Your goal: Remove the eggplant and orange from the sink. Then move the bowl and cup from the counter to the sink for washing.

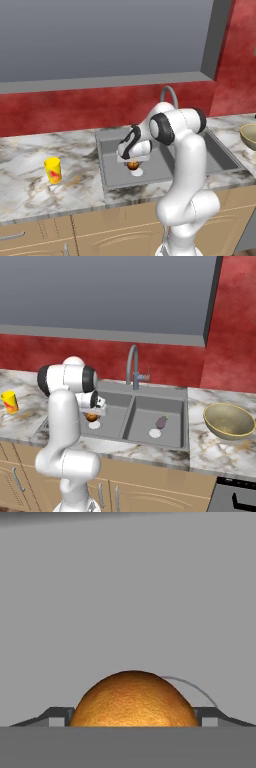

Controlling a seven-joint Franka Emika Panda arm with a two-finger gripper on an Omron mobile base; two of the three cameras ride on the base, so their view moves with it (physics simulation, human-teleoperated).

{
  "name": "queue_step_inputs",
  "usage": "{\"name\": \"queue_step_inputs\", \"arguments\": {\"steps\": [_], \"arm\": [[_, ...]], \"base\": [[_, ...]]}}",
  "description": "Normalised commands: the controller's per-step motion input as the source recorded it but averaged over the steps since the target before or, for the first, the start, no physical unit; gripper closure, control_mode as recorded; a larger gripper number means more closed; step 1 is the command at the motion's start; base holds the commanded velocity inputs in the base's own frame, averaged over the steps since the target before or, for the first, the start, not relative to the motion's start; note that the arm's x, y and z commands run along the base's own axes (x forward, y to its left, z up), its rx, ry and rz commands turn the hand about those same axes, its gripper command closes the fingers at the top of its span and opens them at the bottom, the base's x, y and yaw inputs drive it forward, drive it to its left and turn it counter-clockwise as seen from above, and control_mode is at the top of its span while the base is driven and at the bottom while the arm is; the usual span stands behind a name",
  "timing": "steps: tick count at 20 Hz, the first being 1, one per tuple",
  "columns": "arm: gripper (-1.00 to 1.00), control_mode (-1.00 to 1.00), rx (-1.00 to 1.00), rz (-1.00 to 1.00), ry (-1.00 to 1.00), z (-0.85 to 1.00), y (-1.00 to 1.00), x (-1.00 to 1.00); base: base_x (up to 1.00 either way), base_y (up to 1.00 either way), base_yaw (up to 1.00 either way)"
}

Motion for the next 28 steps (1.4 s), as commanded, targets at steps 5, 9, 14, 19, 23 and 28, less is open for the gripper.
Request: {"name": "queue_step_inputs", "arguments": {"steps": [5, 9, 14, 19, 23, 28], "arm": [[1.00, -1.00, 0.00, -0.03, -0.03, 0.12, 0.00, -0.20], [1.00, -1.00, -0.01, 0.00, -0.01, 0.16, 0.00, -0.23], [1.00, -1.00, -0.05, 0.00, 0.00, 0.21, 0.00, -0.14], [1.00, -1.00, -0.05, 0.00, -0.01, 0.28, 0.03, -0.10], [1.00, -1.00, -0.03, 0.00, 0.00, 0.33, 0.08, -0.03], [1.00, -1.00, -0.01, 0.00, 0.00, 0.33, 0.08, -0.05]], "base": [[0.00, 0.00, 0.00], [0.00, 0.00, 0.00], [0.00, 0.00, 0.00], [0.00, 0.00, 0.00], [0.00, 0.00, 0.00], [0.00, 0.00, 0.00]]}}
